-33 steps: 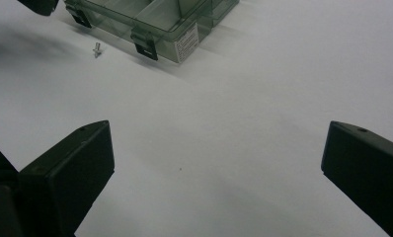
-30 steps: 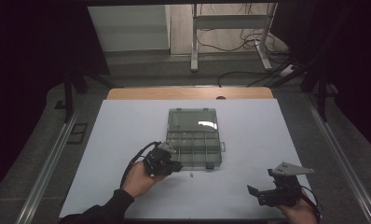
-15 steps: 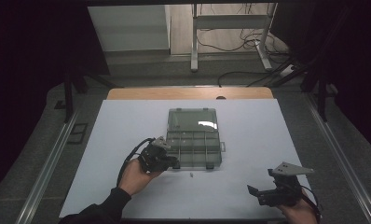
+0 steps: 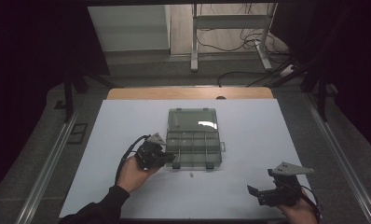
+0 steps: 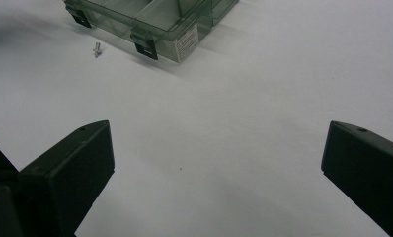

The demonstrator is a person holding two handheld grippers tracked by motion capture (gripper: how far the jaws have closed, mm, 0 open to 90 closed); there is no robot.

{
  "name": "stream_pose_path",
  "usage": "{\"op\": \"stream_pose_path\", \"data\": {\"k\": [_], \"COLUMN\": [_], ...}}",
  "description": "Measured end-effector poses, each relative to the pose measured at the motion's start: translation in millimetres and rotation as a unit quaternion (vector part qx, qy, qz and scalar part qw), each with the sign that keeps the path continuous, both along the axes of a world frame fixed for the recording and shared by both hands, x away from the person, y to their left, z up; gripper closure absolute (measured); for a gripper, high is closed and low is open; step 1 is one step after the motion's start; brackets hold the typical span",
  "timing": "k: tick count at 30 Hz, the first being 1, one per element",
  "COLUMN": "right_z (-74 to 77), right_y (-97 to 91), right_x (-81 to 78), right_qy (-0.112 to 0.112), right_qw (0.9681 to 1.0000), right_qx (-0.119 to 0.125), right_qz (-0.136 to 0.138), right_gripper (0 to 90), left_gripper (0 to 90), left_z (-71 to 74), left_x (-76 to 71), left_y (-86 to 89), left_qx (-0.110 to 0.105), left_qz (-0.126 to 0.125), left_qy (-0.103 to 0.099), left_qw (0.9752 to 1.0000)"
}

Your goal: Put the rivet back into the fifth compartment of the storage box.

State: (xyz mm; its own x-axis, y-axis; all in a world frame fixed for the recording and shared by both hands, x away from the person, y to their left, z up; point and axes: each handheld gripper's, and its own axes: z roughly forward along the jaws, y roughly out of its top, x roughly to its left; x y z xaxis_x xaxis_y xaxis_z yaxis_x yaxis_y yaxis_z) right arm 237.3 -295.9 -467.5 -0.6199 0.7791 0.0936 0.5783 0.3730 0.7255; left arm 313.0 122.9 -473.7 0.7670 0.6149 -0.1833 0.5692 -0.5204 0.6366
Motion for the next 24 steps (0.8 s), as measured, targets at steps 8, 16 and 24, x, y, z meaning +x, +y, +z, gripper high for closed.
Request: {"op": "stream_pose_path", "data": {"k": [8, 16, 24], "right_z": [0.0, -0.4, -0.6], "right_y": [0.0, 0.3, 0.5], "right_x": [0.3, 0.7, 1.0], "right_qy": [0.002, 0.004, 0.005], "right_qw": [1.0000, 1.0000, 1.0000], "right_qx": [-0.002, -0.001, -0.002], "right_qz": [0.000, 0.000, 0.000], "right_gripper": [0.0, 0.0, 0.0], "left_gripper": [82.9, 82.9, 82.9], "left_z": [-1.0, -2.6, -5.3], "left_x": [5.3, 11.3, 16.3], "left_y": [2.3, 3.6, 4.9], "left_qx": [-0.007, -0.012, -0.016], "left_qz": [0.006, 0.010, 0.016], "left_qy": [0.000, 0.001, 0.002], "left_qw": [1.0000, 0.9999, 0.9997]}}
